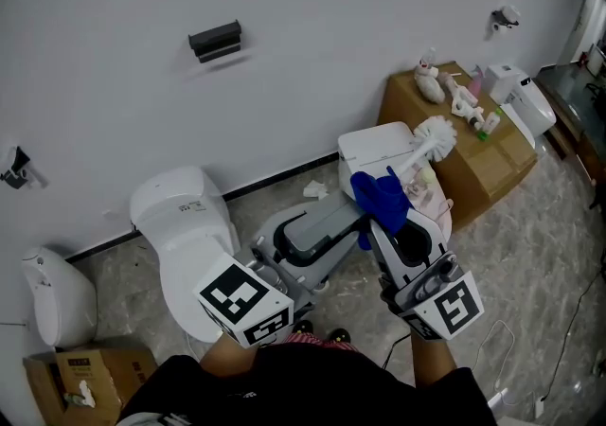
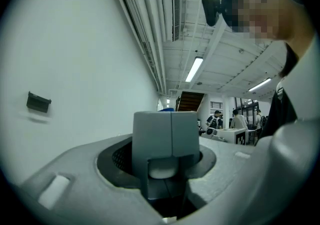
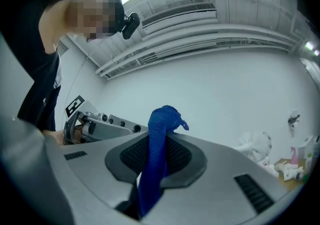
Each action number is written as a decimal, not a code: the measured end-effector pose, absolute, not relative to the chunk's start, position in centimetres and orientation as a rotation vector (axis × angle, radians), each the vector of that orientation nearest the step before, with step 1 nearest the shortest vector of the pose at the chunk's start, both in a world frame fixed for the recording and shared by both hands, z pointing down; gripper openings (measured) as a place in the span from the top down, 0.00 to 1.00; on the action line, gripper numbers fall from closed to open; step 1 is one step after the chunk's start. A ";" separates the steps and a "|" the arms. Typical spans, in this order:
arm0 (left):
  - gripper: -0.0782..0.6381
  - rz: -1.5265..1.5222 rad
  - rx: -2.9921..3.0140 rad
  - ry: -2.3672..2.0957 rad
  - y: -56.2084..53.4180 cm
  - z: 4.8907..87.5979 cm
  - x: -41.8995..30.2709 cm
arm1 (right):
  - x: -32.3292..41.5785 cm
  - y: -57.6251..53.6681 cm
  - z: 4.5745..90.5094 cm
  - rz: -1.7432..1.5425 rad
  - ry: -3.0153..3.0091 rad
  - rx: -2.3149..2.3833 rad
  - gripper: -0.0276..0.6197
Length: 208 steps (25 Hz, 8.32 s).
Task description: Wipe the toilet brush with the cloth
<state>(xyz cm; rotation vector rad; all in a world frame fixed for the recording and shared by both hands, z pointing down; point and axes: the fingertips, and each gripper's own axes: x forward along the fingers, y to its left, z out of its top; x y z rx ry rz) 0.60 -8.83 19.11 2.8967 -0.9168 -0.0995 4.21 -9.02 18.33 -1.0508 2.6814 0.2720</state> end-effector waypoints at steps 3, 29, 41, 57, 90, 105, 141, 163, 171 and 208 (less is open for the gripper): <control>0.63 -0.139 2.908 -0.906 -8.3 18.2 0.4 | 3.9 -8.3 17.4 0.380 2.688 -1.056 0.85; 0.63 -0.191 2.975 -0.912 -7.1 15.9 0.2 | 4.9 -8.6 15.5 0.456 2.635 -1.182 0.85; 0.63 -0.188 2.985 -0.888 -6.5 15.9 0.5 | 6.4 -9.2 15.4 0.460 2.624 -1.256 0.85; 0.63 -0.176 2.999 -0.831 -5.7 15.9 1.3 | 9.1 -9.9 15.8 0.455 2.600 -1.378 0.85; 0.63 -0.127 2.982 -0.792 -4.3 16.8 1.9 | 14.7 -12.4 18.1 0.403 2.530 -1.614 0.85; 0.62 -0.113 2.991 -0.773 -4.6 16.6 2.8 | 18.0 -14.4 18.5 0.430 2.482 -1.737 0.85; 0.62 -0.126 3.011 -0.778 -5.8 16.7 3.0 | 17.1 -10.3 20.2 0.319 2.421 -1.596 0.85; 0.62 -0.121 3.005 -0.836 -6.1 16.6 2.4 | 10.1 -8.0 22.6 0.260 2.637 -1.315 0.85; 0.62 -0.129 3.001 -0.816 -6.0 16.8 2.6 | 7.9 -7.0 22.4 0.328 2.691 -1.201 0.85; 0.62 -0.106 3.007 -0.705 -5.6 17.4 3.5 | 7.3 -7.9 20.3 0.254 2.645 -1.130 0.85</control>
